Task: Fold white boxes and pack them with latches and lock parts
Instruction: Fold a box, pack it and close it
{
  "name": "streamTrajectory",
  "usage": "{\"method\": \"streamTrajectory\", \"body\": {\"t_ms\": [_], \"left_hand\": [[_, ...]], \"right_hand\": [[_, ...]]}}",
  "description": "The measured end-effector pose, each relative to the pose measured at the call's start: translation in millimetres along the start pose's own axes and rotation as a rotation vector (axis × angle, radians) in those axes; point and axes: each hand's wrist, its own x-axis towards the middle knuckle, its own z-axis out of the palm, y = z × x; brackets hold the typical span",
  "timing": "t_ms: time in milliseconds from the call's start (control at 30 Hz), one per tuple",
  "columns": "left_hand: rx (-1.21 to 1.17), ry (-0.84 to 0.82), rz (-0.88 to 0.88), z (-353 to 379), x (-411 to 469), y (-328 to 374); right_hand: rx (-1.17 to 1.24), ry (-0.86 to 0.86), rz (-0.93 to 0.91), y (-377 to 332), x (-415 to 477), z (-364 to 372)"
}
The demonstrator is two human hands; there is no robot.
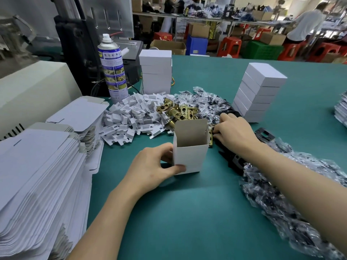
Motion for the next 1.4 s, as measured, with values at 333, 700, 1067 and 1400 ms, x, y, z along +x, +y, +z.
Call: {"method": "streamTrajectory", "body": {"t_ms": [333,700,1067,1400], "left_hand": [[-0.001,0.002,0.001,1,0,-2],[0.014,0.002,0.010,2,2,-4],[0.045,-0.004,0.049,2,3,-7],[0.183,0.000,0.158,-2,-1,-2]], "right_hand": [[1.504,0.150,0.439,-1,-18,-56],[2.074,0.073,0.191,-28,-61,-83],[2.022,0.101,0.182,-26,-56,-83],[2.302,-0.139,0.602,-30,-21,-67]]}}
